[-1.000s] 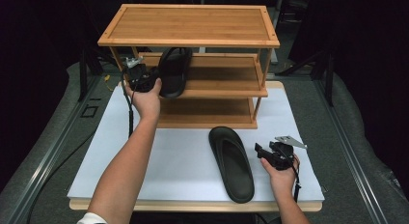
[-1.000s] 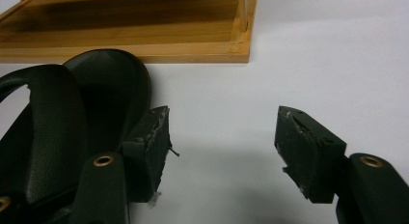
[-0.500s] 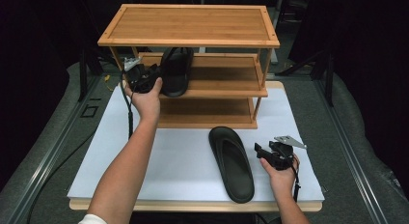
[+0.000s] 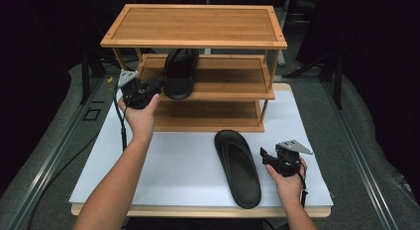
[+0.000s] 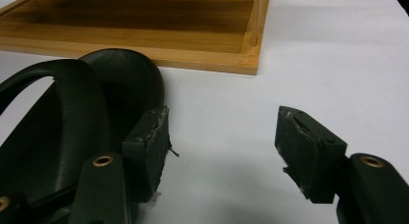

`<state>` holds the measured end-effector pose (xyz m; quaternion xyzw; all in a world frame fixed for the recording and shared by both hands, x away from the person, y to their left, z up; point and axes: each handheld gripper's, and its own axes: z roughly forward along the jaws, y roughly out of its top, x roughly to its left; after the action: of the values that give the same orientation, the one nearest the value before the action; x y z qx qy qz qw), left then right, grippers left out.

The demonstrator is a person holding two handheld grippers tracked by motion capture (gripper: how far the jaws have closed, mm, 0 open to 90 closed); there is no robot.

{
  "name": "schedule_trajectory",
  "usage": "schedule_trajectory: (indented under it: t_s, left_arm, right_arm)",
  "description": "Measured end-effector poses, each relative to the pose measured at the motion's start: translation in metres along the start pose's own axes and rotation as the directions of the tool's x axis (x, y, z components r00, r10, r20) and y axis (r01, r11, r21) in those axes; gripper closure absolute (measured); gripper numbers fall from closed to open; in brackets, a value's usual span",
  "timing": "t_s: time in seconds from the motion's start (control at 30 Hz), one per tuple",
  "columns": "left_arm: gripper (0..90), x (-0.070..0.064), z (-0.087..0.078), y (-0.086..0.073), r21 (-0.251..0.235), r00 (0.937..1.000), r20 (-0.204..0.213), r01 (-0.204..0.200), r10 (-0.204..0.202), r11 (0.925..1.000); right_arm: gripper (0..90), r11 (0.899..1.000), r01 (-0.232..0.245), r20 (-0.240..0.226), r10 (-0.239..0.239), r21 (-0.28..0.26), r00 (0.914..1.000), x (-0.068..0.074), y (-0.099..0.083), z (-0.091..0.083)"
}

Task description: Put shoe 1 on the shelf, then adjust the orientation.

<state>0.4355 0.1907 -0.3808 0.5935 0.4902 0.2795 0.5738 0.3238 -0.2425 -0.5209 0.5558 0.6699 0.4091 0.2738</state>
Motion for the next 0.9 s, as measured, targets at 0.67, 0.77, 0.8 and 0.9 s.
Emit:
schedule_trajectory:
  t_s: [0.67, 0.77, 0.8, 0.9]
  left_arm:
    - [49.8, 0.024, -0.073, -0.050, 0.035, 0.9916, 0.123, -0.042, 0.038, 0.9985]
    - [49.7, 0.026, -0.080, -0.057, 0.039, 0.9909, 0.107, -0.086, 0.081, 0.9955]
    - [49.7, 0.026, -0.082, -0.059, 0.042, 0.9897, 0.107, -0.100, 0.095, 0.9941]
    - [51.2, 0.027, -0.086, -0.067, 0.057, 0.9859, 0.106, -0.136, 0.129, 0.9891]
  right_arm:
    - [36.7, 0.998, 0.055, -0.030, -0.056, -0.022, 0.9980, 0.017, 0.001, -0.009]
    - [36.7, 0.997, 0.074, -0.039, -0.074, -0.017, 0.9965, 0.019, -0.001, -0.008]
    - [36.6, 0.997, 0.079, -0.043, -0.079, -0.015, 0.9959, 0.019, -0.001, -0.008]
    - [36.6, 0.997, 0.079, -0.042, -0.079, -0.020, 0.9960, 0.019, -0.003, -0.013]
